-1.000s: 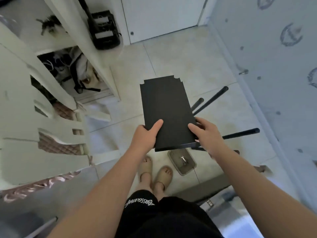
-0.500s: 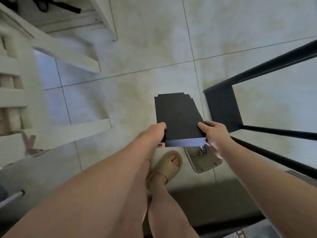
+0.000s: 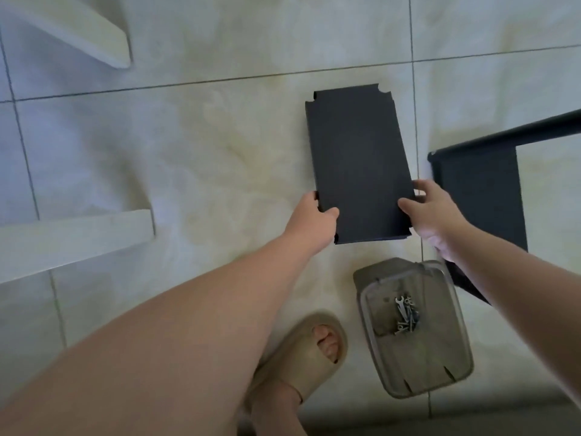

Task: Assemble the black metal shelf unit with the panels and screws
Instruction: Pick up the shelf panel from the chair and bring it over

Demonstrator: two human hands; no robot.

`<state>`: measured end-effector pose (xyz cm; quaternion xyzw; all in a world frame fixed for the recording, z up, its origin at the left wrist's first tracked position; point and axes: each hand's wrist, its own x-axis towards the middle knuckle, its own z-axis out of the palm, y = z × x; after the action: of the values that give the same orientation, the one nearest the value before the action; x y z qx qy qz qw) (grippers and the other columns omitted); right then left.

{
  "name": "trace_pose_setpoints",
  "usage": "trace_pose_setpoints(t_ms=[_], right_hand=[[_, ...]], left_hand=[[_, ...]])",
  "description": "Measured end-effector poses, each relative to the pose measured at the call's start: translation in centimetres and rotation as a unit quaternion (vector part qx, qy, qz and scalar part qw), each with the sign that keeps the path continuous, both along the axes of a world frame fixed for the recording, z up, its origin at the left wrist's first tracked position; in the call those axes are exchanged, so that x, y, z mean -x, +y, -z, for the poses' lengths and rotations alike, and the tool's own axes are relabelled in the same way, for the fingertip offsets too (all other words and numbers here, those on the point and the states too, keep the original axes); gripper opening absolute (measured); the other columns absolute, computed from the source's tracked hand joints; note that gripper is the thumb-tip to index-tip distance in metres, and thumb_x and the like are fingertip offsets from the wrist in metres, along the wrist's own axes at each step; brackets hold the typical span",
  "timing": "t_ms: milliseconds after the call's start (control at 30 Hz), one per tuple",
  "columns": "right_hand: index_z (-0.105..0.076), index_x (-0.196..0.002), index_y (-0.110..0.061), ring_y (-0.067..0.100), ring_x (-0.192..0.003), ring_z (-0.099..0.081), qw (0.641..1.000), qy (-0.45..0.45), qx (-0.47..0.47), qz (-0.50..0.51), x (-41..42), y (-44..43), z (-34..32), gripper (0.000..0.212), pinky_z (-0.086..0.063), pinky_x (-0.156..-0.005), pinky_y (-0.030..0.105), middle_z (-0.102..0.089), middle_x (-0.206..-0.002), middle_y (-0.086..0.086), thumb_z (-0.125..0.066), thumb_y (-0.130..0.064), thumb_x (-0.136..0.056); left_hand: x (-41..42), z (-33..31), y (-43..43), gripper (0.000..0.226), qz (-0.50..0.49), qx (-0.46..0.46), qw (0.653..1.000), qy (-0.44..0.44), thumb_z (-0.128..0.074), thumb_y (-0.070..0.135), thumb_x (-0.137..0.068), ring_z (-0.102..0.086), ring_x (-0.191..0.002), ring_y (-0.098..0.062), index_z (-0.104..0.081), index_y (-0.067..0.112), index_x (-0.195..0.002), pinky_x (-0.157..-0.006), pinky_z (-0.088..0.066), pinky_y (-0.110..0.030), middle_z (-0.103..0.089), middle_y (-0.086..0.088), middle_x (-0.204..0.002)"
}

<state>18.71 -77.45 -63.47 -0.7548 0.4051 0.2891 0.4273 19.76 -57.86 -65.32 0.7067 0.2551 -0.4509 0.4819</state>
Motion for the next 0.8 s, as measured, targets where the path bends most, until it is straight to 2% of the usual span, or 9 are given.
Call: trace_pose_setpoints(t_ms=[133,267,333,400,533,633,700,767,800], right_hand=[[-0.045,-0.145,-0.018,0.011,-0.09,-0.061,1.0,0.016,0.004,-0.007,-0.8,-0.5,2.0,0.046,-0.043,-0.064,0.018,-0.061,-0.115,0.0,-0.054,-0.011,-0.1],[-0.049,-0.143,-0.016,0.021,-0.108,-0.057,0.999,0.05,-0.017,-0.009,-0.8,-0.6,2.6,0.046,-0.042,-0.087,0.029,-0.061,-0.128,0.002,-0.059,-0.012,-0.099],[-0.051,-0.143,-0.013,0.015,-0.096,-0.058,0.998,0.058,-0.03,0.009,-0.7,-0.6,2.2,0.044,-0.042,-0.081,0.024,-0.063,-0.117,-0.003,-0.059,-0.014,-0.099],[-0.052,-0.143,-0.012,0.002,-0.08,-0.053,0.998,0.053,-0.029,0.02,-0.6,-0.4,1.3,0.044,-0.038,-0.066,0.015,-0.056,-0.098,-0.015,-0.059,-0.015,-0.1],[-0.038,-0.154,-0.023,0.01,-0.084,-0.051,0.999,0.045,-0.001,-0.009,0.3,0.8,-2.5,0.055,-0.035,-0.061,0.013,-0.046,-0.12,-0.011,-0.055,-0.02,-0.102],[-0.035,-0.155,-0.026,0.007,-0.076,-0.05,0.995,0.042,0.034,-0.086,1.3,2.3,-7.6,0.054,-0.044,-0.066,0.027,-0.049,-0.126,-0.006,-0.05,-0.024,-0.103],[-0.032,-0.156,-0.021,0.018,-0.1,-0.057,0.986,0.031,0.053,-0.155,2.1,3.4,-11.8,0.056,-0.045,-0.087,0.034,-0.049,-0.142,0.0,-0.048,-0.028,-0.104],[-0.023,-0.16,-0.017,0.026,-0.141,-0.038,0.968,0.034,0.077,-0.238,2.7,4.4,-16.1,0.061,-0.033,-0.116,0.04,-0.035,-0.16,0.003,-0.046,-0.032,-0.105],[-0.017,-0.162,-0.018,0.025,-0.15,-0.024,0.955,0.044,0.09,-0.278,3.0,5.0,-18.5,0.064,-0.024,-0.121,0.042,-0.026,-0.165,0.003,-0.043,-0.035,-0.106]], left_hand=[[-0.5,2.1,-1.5,0.04,0.029,-0.021,0.999,-0.003,-0.053,0.019,-0.097,-0.063,-0.104,-0.026,-0.048,0.02,-0.136,-0.086,-0.049,-0.033,-0.064,0.001,-0.121],[-0.6,2.8,-2.1,0.034,0.026,-0.004,0.999,0.024,-0.056,0.007,-0.093,-0.063,-0.106,-0.031,-0.055,0.013,-0.126,-0.094,-0.053,-0.039,-0.066,-0.006,-0.12],[-0.5,2.6,-1.8,0.034,0.032,0.014,0.998,0.049,-0.058,0.007,-0.094,-0.063,-0.108,-0.03,-0.057,0.012,-0.127,-0.094,-0.052,-0.037,-0.065,-0.009,-0.125],[-0.4,1.8,-0.9,0.044,0.056,0.03,0.996,0.065,-0.06,0.015,-0.096,-0.058,-0.116,-0.025,-0.051,0.013,-0.139,-0.094,-0.044,-0.03,-0.057,-0.006,-0.141],[0.6,-2.0,1.5,0.073,0.133,-0.006,0.989,0.064,-0.06,0.036,-0.098,-0.033,-0.146,-0.025,-0.023,0.017,-0.158,-0.114,-0.028,-0.033,-0.027,-0.002,-0.163],[2.2,-7.2,3.1,0.07,0.207,-0.037,0.977,0.043,-0.051,0.043,-0.101,-0.026,-0.15,-0.022,-0.019,0.019,-0.159,-0.118,-0.022,-0.033,-0.022,0.0,-0.165],[3.2,-11.4,4.3,0.068,0.271,-0.072,0.96,0.024,-0.044,0.046,-0.102,-0.023,-0.15,-0.022,-0.017,0.02,-0.159,-0.118,-0.021,-0.033,-0.02,0.001,-0.165],[4.0,-16.0,5.6,0.069,0.329,-0.11,0.938,-0.007,-0.041,0.049,-0.102,-0.017,-0.152,-0.024,-0.016,0.021,-0.16,-0.121,-0.019,-0.039,-0.017,-0.001,-0.166],[4.5,-18.5,6.2,0.069,0.349,-0.128,0.928,-0.021,-0.04,0.051,-0.101,-0.012,-0.153,-0.026,-0.015,0.022,-0.16,-0.122,-0.018,-0.043,-0.013,-0.001,-0.167]])
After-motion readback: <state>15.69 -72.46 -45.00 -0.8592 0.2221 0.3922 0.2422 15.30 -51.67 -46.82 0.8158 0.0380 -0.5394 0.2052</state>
